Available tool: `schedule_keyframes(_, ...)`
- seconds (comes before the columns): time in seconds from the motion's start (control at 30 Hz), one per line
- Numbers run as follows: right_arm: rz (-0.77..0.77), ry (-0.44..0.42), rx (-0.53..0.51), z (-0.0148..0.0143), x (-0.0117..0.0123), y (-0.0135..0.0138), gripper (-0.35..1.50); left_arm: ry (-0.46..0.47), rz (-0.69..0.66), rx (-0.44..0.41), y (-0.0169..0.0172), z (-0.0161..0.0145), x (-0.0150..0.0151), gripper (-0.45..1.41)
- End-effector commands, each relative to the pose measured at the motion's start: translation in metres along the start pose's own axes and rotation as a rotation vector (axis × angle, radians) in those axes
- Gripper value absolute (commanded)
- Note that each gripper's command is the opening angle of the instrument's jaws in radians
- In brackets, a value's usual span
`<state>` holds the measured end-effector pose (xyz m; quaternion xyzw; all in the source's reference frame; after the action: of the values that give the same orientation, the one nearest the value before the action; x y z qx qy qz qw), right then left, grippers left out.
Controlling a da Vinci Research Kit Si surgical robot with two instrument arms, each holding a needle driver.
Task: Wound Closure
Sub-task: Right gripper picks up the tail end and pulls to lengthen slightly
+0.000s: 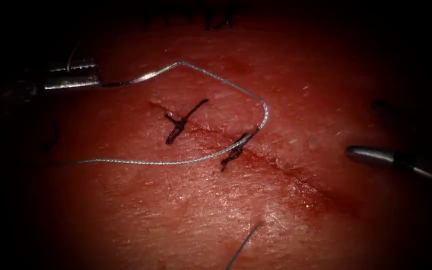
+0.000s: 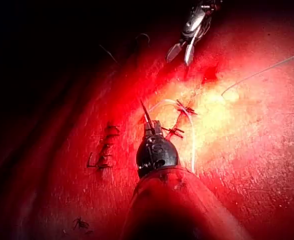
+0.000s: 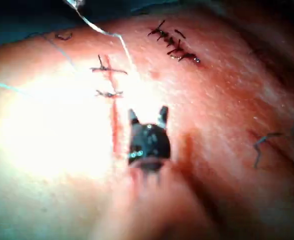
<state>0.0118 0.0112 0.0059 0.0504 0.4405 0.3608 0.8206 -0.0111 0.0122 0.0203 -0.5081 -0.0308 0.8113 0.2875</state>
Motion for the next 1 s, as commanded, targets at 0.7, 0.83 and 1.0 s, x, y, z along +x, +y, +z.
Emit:
schedule_keyframes(0.7, 0.069, 0.028, 0.034, 0.0071, -0.0069, 0.0012, 0.24, 0.001, 0.001, -0.002, 0.0001, 0.0007, -0.0003, -0.45)
schedule_keyframes(0.83, 0.066, 0.017, 0.038, 0.0069, -0.0072, 0.0011, 0.19, 0.001, 0.001, -0.002, 0.0, 0.0007, -0.0003, -0.45)
schedule_keyframes(1.0, 0.062, 0.014, 0.048, 0.0062, -0.0074, 0.0006, 0.2, 0.001, 0.001, -0.003, 0.0, 0.0006, -0.0003, -0.45)
